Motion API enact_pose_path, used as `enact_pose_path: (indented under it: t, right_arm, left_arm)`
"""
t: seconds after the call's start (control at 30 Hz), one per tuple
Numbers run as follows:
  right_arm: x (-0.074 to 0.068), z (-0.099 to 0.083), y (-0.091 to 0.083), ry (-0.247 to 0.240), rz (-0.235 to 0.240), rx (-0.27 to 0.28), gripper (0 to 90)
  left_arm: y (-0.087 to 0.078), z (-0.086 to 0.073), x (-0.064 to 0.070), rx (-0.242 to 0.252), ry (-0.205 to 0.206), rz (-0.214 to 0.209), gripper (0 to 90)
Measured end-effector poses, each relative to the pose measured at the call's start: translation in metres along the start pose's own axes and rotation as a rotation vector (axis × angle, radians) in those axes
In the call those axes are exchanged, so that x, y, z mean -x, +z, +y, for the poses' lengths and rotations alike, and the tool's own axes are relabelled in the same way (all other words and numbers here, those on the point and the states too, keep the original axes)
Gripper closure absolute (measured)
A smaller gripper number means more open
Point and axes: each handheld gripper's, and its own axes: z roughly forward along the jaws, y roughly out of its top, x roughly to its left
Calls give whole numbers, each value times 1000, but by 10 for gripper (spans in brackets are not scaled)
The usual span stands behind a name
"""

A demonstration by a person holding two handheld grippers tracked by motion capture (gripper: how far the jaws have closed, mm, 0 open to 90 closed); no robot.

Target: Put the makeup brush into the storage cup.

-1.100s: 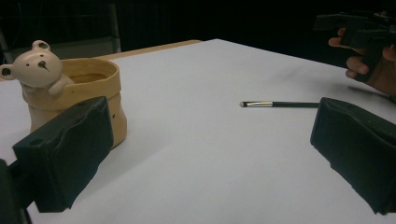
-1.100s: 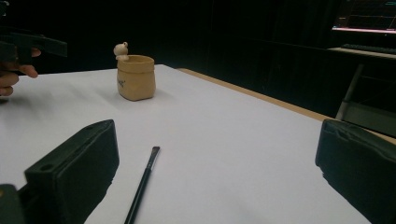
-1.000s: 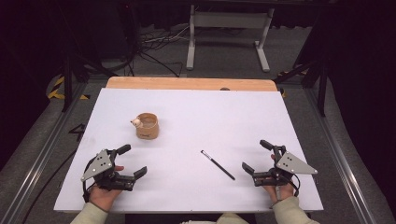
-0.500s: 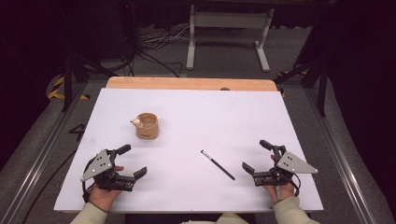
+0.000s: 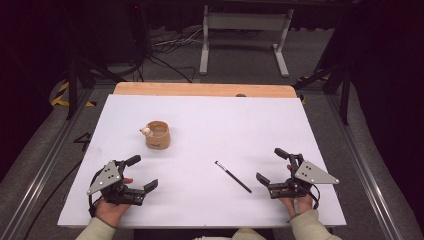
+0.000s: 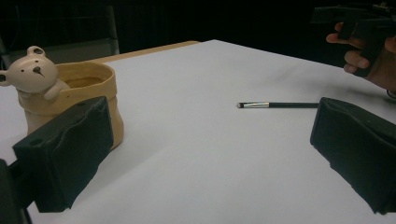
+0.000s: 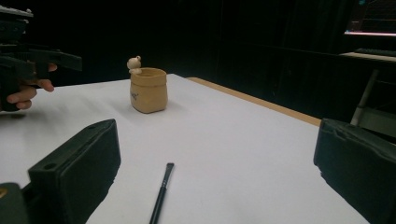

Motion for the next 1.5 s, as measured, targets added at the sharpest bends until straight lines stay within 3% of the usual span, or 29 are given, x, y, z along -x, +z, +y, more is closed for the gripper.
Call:
enact_pose_path:
  t: [0.33, 0.6, 0.93, 1.1, 1.13, 1.5]
  right_arm:
    - [-10, 7, 16, 16, 56, 5, 10]
    - [-11, 27, 29, 4, 93, 3, 41]
    - [-18, 44, 50, -60, 159, -102, 42]
    - [-17, 53, 58, -84, 192, -191, 38]
    - [-17, 53, 58, -84, 192, -191, 38]
    - [-8, 69, 70, -49, 195, -406, 47]
  left_arm:
    - [1, 0, 0, -1, -1, -3, 4]
    - [1, 0, -1, -4, 5, 0, 4]
    - [2, -1, 0, -5, -1, -4, 4]
    - [1, 0, 0, -6, 0, -4, 4]
    - [1, 0, 0, -6, 0, -4, 4]
    - [2, -1, 0, -9, -4, -5, 3]
